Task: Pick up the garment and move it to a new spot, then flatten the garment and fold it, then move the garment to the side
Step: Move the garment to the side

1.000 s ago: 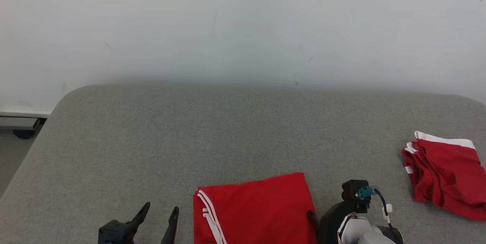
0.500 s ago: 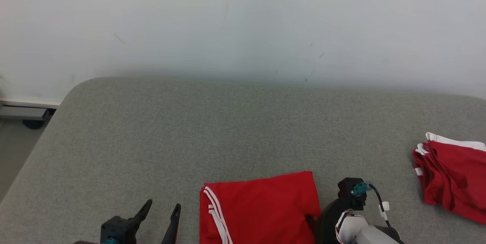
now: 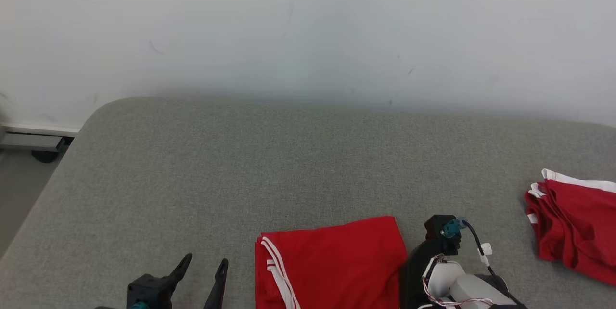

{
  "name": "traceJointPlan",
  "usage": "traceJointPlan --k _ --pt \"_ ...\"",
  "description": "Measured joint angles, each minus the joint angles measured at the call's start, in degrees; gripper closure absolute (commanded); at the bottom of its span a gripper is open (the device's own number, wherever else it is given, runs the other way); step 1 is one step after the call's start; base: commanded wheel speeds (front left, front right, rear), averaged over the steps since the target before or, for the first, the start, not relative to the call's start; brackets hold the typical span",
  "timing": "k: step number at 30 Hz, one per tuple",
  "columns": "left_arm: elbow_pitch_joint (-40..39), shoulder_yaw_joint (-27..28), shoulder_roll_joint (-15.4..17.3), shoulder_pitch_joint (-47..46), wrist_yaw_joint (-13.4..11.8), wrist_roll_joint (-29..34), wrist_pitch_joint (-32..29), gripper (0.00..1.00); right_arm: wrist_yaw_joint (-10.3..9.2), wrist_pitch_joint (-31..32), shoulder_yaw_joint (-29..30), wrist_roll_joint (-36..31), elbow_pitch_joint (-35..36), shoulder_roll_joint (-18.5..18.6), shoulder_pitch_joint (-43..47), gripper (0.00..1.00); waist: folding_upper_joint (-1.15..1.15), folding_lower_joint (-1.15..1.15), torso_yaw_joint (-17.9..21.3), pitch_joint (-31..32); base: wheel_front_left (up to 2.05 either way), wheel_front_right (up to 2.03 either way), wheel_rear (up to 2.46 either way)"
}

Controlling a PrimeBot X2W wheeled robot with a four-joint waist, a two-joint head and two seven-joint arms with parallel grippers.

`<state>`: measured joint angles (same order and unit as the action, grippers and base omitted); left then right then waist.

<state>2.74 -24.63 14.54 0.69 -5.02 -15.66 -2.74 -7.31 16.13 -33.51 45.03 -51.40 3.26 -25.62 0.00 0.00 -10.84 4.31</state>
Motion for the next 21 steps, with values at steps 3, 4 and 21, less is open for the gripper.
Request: traceJointPlan --k 3,4,21 --pt "0.1 0.5 0.0 0.1 0.0 -0.1 0.3 0.0 0.0 -0.1 0.3 -1.9 -0.2 0.1 -1.4 1.0 0.0 0.0 0.4 0.2 0.0 0.0 0.0" --pt "0.1 0.6 0.0 0.1 0.0 -0.1 0.3 0.0 0.0 -0.3 0.6 -2.6 -0.1 0.4 -2.0 1.0 0.0 0.0 0.6 0.3 0.0 0.0 0.0" --pt "0.0 0.7 -0.1 2.6 -0.5 -0.5 0.8 0.0 0.0 -4.1 12.5 -11.2 3.3 13.1 -4.6 1.0 0.0 0.0 5.1 2.2 0.0 0.0 0.0"
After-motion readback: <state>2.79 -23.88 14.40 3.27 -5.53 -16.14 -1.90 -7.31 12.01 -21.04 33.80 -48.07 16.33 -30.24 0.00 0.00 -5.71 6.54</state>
